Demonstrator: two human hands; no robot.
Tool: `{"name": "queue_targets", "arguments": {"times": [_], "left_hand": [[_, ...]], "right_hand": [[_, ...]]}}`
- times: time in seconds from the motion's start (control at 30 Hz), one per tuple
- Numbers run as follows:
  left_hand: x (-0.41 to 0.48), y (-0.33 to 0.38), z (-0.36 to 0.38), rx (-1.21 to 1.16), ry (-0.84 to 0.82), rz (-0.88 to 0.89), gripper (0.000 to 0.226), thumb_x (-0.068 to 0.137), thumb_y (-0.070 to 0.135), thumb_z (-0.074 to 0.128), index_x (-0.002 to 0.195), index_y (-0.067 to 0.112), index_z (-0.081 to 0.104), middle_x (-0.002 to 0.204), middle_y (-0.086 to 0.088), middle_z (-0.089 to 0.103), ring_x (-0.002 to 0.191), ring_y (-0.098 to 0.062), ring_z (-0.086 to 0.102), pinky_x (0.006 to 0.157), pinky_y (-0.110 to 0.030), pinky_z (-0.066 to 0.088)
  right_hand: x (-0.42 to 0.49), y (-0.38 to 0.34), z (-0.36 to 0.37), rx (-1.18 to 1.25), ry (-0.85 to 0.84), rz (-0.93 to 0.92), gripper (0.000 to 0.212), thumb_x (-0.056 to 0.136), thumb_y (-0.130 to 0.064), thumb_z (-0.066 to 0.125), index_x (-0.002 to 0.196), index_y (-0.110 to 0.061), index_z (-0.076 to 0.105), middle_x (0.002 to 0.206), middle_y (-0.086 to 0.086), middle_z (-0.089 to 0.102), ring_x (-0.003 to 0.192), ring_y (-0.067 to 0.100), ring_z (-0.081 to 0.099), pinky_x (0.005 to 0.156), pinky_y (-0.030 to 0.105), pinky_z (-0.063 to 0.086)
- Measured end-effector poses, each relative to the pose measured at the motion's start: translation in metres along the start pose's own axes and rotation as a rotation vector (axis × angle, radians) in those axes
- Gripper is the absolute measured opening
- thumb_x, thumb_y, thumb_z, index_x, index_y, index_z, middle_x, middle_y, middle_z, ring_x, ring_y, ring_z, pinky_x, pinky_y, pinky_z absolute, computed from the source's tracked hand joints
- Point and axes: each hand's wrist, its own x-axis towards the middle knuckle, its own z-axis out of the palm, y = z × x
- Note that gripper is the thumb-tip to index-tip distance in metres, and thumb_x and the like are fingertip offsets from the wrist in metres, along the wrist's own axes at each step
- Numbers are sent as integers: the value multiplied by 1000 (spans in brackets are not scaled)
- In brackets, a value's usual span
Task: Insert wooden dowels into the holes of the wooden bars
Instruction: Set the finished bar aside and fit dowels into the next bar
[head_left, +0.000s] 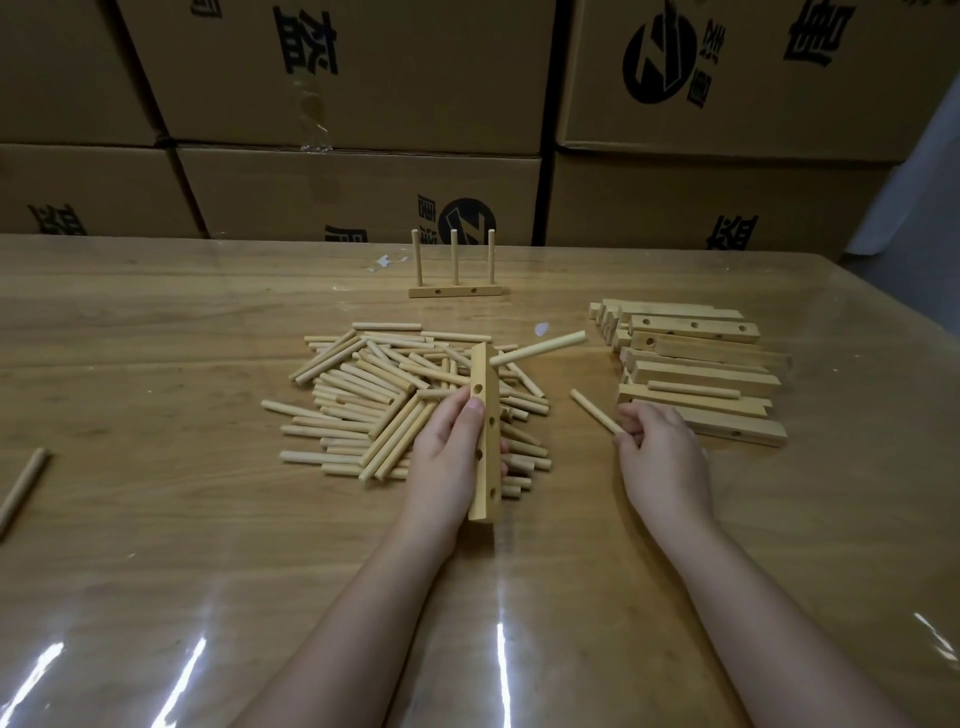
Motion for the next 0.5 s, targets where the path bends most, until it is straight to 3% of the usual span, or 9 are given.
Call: {"name": "queue_targets", "arguments": {"times": [0.3, 0.5], "left_hand": [[3, 0, -2, -36, 54, 1, 22, 98, 30, 47, 116, 27, 58, 63, 2, 67, 54, -8, 63, 49, -21, 49], [4, 3, -2, -64, 60, -5, 19, 99, 22, 43, 105, 37, 54, 64, 1, 69, 55, -9, 63, 49, -21, 50]], "right_hand": [[-3, -11, 0, 288, 51, -127, 18, 92, -20, 54, 106, -14, 63, 101, -4, 51, 102, 19, 51, 85, 34, 46], [-9, -17, -4, 559, -49, -218, 11, 92, -21, 55, 93, -30, 60, 85, -12, 60, 80, -1, 55, 65, 8, 41]]}}
